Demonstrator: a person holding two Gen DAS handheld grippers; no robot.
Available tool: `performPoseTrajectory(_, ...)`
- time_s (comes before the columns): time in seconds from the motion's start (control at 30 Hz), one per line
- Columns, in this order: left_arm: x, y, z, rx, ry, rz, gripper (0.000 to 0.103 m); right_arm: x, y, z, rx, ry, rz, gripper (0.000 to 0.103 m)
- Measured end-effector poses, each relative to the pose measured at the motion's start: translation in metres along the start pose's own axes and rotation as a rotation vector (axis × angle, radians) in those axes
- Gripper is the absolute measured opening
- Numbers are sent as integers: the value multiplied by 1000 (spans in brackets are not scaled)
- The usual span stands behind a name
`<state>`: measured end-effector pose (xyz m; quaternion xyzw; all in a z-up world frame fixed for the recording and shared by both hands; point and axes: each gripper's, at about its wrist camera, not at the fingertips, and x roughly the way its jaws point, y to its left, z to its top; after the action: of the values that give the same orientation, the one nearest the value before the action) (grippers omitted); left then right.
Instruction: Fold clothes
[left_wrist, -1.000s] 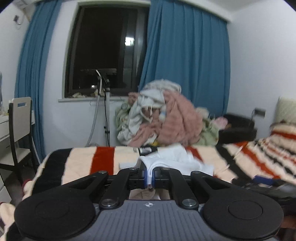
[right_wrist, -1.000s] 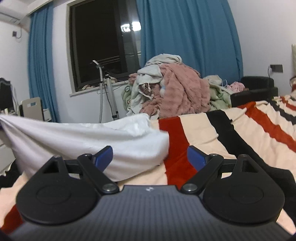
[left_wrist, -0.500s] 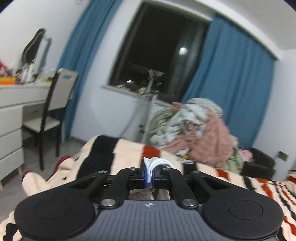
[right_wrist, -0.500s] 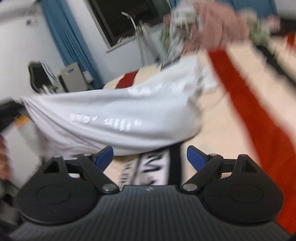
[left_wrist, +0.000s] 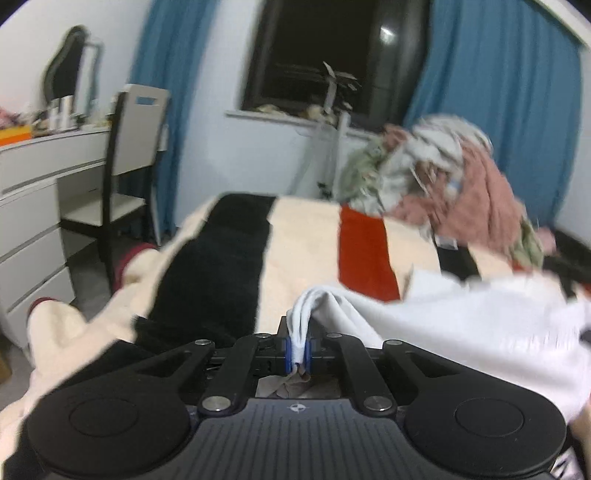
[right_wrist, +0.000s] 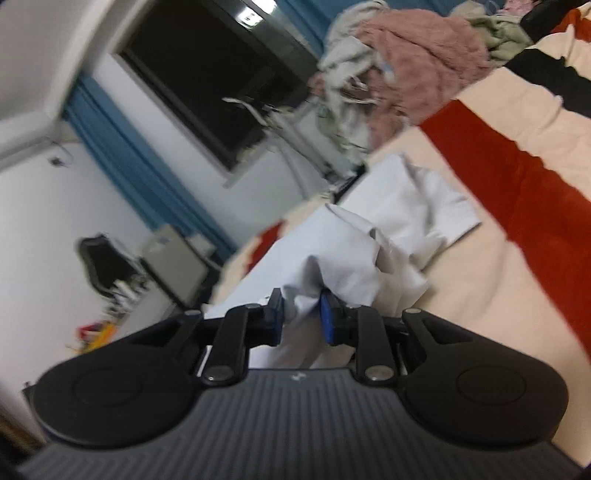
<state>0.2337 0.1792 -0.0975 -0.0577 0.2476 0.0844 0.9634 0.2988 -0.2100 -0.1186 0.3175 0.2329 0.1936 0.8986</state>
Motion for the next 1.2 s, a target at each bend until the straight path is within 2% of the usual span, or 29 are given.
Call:
performPoseTrajectory(0.13, 8, -16, -12, 72, 28, 24, 10, 11, -6, -7, -61, 24, -65, 26)
performPoseTrajectory(0.2, 6, -20, -11, 95, 29, 34, 23, 10, -1, -7, -107, 31, -92, 30)
performPoseTrajectory(0.27, 1, -21, -8, 100, 38, 48, 46, 6, 8, -6, -157, 35, -115, 42)
performPoseTrajectory(0.33, -8, -19, -5, 101, 38, 59, 57, -5, 17, -7, -178, 14, -117, 67)
performPoseTrajectory(0.4, -24, -20, -1, 105, 37, 55, 63, -18, 25, -7, -196, -19, -122, 77)
performPoseTrajectory(0.5, -50, -23, 4, 128, 37, 40, 68, -40, 36, -8, -245, -90, -174, 78)
performPoseTrajectory(0.57, -70, -26, 5, 146, 43, 39, 75, -49, 39, -7, -278, -120, -226, 78)
performPoseTrajectory(0.67, -105, -29, 4, 157, 42, 20, 76, -58, 37, -7, -290, -127, -285, 78)
performPoseTrajectory(0.73, -126, -34, 3, 189, 10, -36, 77, -60, 36, -8, -285, -110, -302, 78)
performPoseTrajectory(0.8, -138, -51, -2, 277, -18, -92, 77, -59, 36, -13, -280, -86, -304, 78)
performPoseTrajectory(0.93, -129, -98, -29, 484, 0, -149, 74, -55, 38, -22, -292, -41, -299, 78)
performPoseTrajectory(1.03, -112, -131, -59, 678, 10, -139, 68, -51, 40, -27, -309, -23, -304, 78)
performPoseTrajectory(1.1, -102, -145, -76, 792, 0, -107, 65, -50, 37, -28, -303, -16, -306, 78)
performPoseTrajectory(1.2, -92, -158, -100, 990, -88, -4, 58, -49, 32, -28, -274, -8, -308, 78)
